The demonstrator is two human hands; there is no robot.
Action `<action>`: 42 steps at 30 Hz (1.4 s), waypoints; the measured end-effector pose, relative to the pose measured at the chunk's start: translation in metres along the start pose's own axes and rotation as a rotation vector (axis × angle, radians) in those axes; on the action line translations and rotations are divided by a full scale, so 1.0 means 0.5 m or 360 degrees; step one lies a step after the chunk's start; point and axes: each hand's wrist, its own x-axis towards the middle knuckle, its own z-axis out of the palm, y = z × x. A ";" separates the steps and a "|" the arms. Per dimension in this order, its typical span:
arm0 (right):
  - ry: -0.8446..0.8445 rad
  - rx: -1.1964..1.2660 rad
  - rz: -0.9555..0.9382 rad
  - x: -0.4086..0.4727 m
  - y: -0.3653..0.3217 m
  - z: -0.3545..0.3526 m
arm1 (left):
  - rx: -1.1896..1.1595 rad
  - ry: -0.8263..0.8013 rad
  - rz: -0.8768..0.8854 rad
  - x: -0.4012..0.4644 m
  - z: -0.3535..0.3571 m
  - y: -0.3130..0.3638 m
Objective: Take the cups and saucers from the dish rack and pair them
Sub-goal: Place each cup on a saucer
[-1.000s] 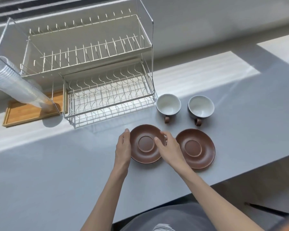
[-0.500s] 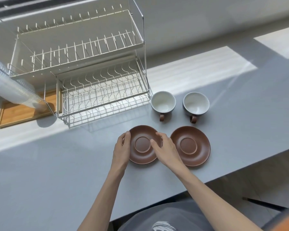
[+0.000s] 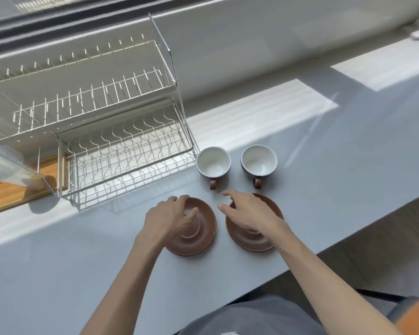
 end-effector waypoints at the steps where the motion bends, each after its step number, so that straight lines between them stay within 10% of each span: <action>1: 0.0058 -0.0097 -0.0002 -0.003 0.007 -0.018 | 0.0059 0.0046 0.0062 0.006 -0.012 0.018; 13: 0.0991 -0.0099 0.0078 0.025 0.119 -0.094 | -0.0130 0.0879 0.0598 0.118 0.004 0.232; 42: 0.0700 0.1147 0.0530 0.174 0.182 -0.089 | -0.1809 0.0041 0.0013 0.239 0.041 0.325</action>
